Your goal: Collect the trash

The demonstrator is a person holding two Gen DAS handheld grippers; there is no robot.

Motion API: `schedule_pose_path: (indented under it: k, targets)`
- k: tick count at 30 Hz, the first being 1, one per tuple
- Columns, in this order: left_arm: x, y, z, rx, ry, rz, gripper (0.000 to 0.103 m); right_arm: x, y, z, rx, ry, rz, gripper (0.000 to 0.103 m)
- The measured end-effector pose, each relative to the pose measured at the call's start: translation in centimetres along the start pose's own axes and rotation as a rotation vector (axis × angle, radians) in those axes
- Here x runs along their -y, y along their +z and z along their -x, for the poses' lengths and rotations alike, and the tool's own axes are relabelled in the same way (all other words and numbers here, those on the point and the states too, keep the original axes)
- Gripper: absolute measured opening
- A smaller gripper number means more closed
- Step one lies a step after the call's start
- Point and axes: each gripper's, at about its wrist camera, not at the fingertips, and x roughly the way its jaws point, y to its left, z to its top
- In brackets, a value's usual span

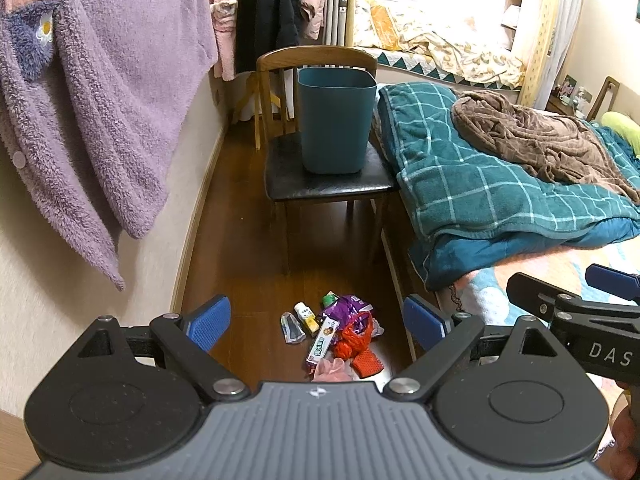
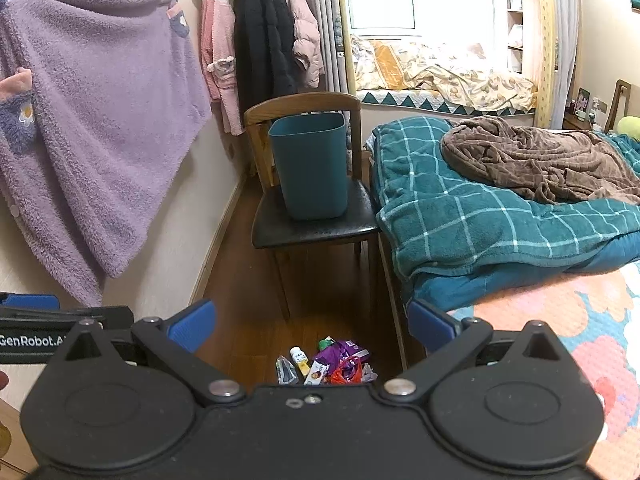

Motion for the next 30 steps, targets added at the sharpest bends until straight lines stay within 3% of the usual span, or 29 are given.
schedule_pose_path:
  k: [30]
  targets:
    - [-0.24, 0.01, 0.08, 0.012, -0.007, 0.004, 0.094, -0.36, 0.41, 0.19, 0.012, -0.003, 0.013, 0.103]
